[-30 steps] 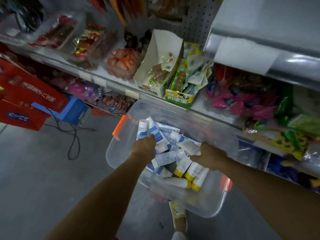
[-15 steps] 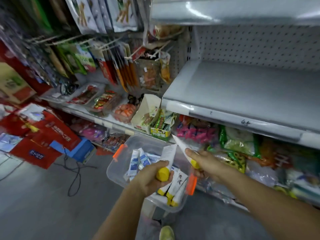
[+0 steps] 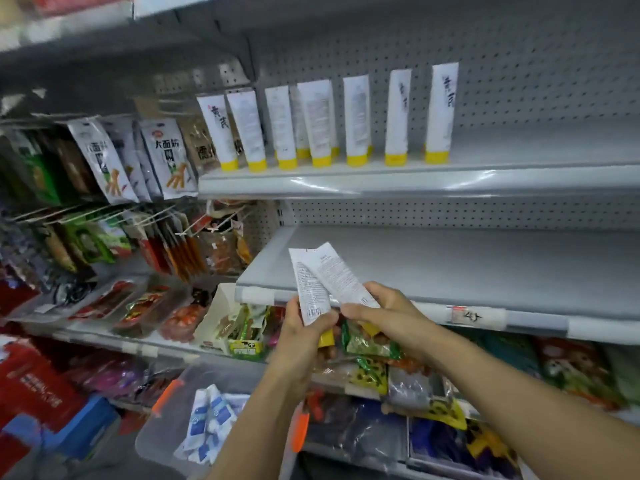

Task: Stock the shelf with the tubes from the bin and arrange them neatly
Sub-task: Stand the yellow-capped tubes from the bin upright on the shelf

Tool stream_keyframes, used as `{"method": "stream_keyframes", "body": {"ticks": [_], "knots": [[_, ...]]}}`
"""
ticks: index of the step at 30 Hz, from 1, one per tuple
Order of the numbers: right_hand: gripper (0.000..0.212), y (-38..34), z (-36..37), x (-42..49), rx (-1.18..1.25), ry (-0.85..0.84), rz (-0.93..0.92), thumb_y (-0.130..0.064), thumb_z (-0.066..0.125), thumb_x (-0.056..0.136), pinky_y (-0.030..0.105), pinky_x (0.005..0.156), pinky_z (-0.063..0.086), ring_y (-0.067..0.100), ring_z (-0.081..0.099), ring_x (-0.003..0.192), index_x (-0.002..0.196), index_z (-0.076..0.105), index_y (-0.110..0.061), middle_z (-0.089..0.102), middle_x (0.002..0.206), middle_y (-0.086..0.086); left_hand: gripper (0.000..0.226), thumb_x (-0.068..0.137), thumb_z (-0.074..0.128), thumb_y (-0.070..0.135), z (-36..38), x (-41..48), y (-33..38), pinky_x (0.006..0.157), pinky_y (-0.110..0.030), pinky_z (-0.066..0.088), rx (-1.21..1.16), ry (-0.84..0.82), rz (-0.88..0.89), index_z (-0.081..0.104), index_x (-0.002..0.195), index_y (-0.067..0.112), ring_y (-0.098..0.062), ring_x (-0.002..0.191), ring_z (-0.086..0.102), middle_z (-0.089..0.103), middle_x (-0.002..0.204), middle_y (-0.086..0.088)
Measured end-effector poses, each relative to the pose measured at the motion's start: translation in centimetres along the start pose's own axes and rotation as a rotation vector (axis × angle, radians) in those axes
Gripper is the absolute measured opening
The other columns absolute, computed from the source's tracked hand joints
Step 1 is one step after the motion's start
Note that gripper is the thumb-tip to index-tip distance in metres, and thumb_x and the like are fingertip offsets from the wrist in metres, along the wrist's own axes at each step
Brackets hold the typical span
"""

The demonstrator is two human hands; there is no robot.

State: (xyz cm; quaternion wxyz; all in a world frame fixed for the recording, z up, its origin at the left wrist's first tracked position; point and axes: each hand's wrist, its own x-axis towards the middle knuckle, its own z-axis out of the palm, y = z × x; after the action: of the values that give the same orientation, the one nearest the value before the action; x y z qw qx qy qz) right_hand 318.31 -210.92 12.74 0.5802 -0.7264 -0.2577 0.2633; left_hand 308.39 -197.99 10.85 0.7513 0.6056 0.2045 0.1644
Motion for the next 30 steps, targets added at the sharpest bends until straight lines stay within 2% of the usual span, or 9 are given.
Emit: {"method": "stream_keyframes", "body": {"ticks": [4, 7, 11, 16, 20, 23, 25, 27, 30], "knots": [[0.051, -2.5, -4.3, -2.5, -0.068, 0.114, -0.046, -0.024, 0.082, 0.072, 0.026, 0.06, 0.055, 0.014, 0.067, 0.081, 0.114, 0.052, -0.02, 0.065, 0.105, -0.001, 0.036, 0.087, 0.067, 0.014, 4.9, -0.4, 2.5, 0.049, -0.029, 0.046, 0.062, -0.049, 0.068, 0.051, 0.118, 0.021, -0.015, 0.062, 0.06, 0.067, 0.097, -0.011], [0.046, -3.8, -7.3, -3.5, -0.082, 0.161, -0.078, -0.018, 0.077, 0.074, 0.021, 0.053, 0.045, 0.011, 0.06, 0.064, 0.11, 0.049, -0.016, 0.065, 0.096, 0.002, 0.032, 0.089, 0.065, 0.015, 8.1, -0.1, 3.8, 0.053, -0.03, 0.046, 0.093, -0.096, 0.136, 0.05, 0.116, 0.02, -0.017, 0.069, 0.058, 0.066, 0.089, -0.009], [0.029, -5.2, -10.4, -4.0, 0.038, 0.25, -0.173, -0.019, 0.071, 0.082, 0.025, 0.058, 0.042, 0.012, 0.056, 0.066, 0.105, 0.054, -0.013, 0.062, 0.084, 0.002, 0.027, 0.091, 0.063, 0.016, 11.6, 0.9, 5.4, 0.057, -0.029, 0.045, 0.186, -0.186, 0.219, 0.046, 0.112, 0.017, -0.017, 0.07, 0.052, 0.058, 0.084, -0.005], [0.018, -7.8, -13.9, -3.1, 0.071, 0.372, -0.302, -0.02, 0.067, 0.088, 0.005, 0.05, 0.038, -0.009, 0.054, 0.056, 0.105, 0.063, -0.016, 0.061, 0.08, -0.008, 0.027, 0.092, 0.061, 0.015, 15.4, 3.7, 8.0, 0.054, -0.027, 0.043, 0.181, -0.186, 0.324, 0.043, 0.11, 0.017, -0.017, 0.075, 0.049, 0.053, 0.092, -0.007], [0.014, -10.4, -16.8, -1.6, 0.026, 0.485, -0.4, -0.016, 0.071, 0.084, 0.008, 0.052, 0.042, -0.003, 0.058, 0.06, 0.098, 0.065, -0.014, 0.066, 0.08, -0.004, 0.03, 0.092, 0.058, 0.02, 17.9, 6.1, 10.5, 0.052, -0.029, 0.043, 0.122, -0.144, 0.369, 0.042, 0.118, 0.019, -0.017, 0.072, 0.05, 0.055, 0.093, -0.006], [0.017, -12.8, -19.3, 0.2, -0.07, 0.581, -0.418, -0.014, 0.073, 0.082, 0.014, 0.061, 0.051, 0.01, 0.063, 0.075, 0.096, 0.064, -0.014, 0.068, 0.086, 0.0, 0.027, 0.094, 0.053, 0.02, 19.1, 7.8, 12.4, 0.054, -0.03, 0.043, 0.095, -0.125, 0.398, 0.041, 0.117, 0.025, -0.017, 0.075, 0.052, 0.057, 0.098, -0.004], [0.023, -14.2, -20.8, 1.6, -0.173, 0.631, -0.363, -0.014, 0.072, 0.082, 0.02, 0.066, 0.051, 0.014, 0.063, 0.081, 0.102, 0.061, -0.01, 0.067, 0.092, 0.003, 0.034, 0.094, 0.054, 0.022, 19.5, 9.0, 13.1, 0.059, -0.031, 0.046, 0.123, -0.099, 0.435, 0.038, 0.125, 0.023, -0.018, 0.081, 0.054, 0.059, 0.11, -0.005], [0.028, -15.2, -22.0, 3.3, -0.281, 0.646, -0.289, -0.013, 0.071, 0.082, 0.022, 0.064, 0.047, 0.017, 0.059, 0.085, 0.107, 0.057, -0.008, 0.063, 0.096, 0.004, 0.043, 0.093, 0.055, 0.026, 19.7, 10.1, 13.4, 0.074, -0.039, 0.051, 0.179, -0.069, 0.467, 0.036, 0.131, 0.02, -0.02, 0.093, 0.056, 0.058, 0.122, -0.006], [0.033, -16.0, -23.4, 6.0, -0.41, 0.631, -0.188, -0.01, 0.068, 0.083, 0.022, 0.062, 0.042, 0.022, 0.057, 0.093, 0.113, 0.054, -0.006, 0.061, 0.102, 0.005, 0.046, 0.093, 0.055, 0.028, 20.0, 11.2, 13.3, 0.093, -0.049, 0.05, 0.226, -0.047, 0.485, 0.034, 0.133, 0.019, -0.023, 0.109, 0.056, 0.055, 0.124, 0.0]]}}
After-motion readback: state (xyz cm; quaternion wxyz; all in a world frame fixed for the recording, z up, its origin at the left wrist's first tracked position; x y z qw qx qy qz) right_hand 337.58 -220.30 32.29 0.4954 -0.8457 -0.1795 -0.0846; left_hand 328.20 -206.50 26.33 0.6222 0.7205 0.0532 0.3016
